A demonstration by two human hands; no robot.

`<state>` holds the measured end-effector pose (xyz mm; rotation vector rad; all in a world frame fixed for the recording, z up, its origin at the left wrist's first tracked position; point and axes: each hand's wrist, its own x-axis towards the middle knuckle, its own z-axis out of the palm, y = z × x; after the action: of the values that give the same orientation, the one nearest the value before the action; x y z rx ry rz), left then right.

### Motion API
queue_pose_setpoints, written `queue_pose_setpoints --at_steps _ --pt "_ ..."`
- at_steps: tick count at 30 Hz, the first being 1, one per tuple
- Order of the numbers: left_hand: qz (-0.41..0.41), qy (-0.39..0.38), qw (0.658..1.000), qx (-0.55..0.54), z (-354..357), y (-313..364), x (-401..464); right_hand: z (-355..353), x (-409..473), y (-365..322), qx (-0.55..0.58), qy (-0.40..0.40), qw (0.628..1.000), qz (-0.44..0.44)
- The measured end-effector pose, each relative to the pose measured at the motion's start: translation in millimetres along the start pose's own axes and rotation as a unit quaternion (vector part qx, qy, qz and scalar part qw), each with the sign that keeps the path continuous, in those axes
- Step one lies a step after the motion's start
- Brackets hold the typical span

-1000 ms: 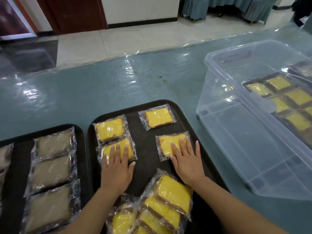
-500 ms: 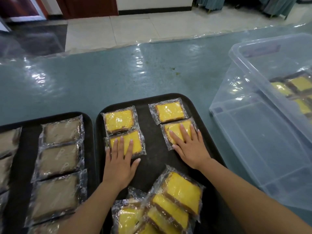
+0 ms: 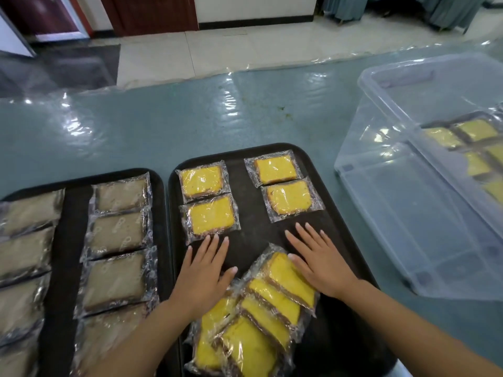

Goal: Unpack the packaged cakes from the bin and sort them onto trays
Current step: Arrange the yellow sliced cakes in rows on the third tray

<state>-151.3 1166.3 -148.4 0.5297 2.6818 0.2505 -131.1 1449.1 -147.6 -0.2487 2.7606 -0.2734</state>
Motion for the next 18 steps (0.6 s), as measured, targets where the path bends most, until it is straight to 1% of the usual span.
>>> queue_pose_setpoints --at_steps 3,5,7,8,10,13,15,18 --pt "0.025 -0.002 1.0 0.007 2.3 12.7 -27.5 3.1 -36.9 -8.5 0.048 -0.007 0.999 -0.006" --pt "0.041 -0.007 0.999 -0.021 -1.2 23.0 -40.5 5.0 -57.4 -16.8 0.064 -0.006 0.998 -0.023" --pt "0.068 -0.01 0.996 -0.054 -2.7 33.9 -48.5 13.2 -73.5 -21.7 0.028 -0.001 0.998 -0.047" --pt "0.08 -0.015 0.995 -0.051 0.8 37.8 -50.8 18.8 -78.2 -21.4 0.003 0.002 0.998 -0.055" --pt "0.097 -0.02 0.995 -0.023 7.3 43.7 -53.5 26.3 -80.9 -16.4 -0.028 0.001 0.999 -0.03" --pt "0.089 -0.001 0.994 0.058 19.9 44.5 -56.5 22.5 -79.8 -7.2 -0.058 0.019 0.998 -0.004" --pt "0.079 -0.002 0.994 0.079 21.7 45.1 -58.2 18.3 -77.5 1.4 -0.064 0.027 0.998 -0.005" --pt "0.107 0.005 0.99 0.091 18.3 50.7 -56.8 14.2 -74.8 4.2 -0.048 0.031 0.998 0.027"
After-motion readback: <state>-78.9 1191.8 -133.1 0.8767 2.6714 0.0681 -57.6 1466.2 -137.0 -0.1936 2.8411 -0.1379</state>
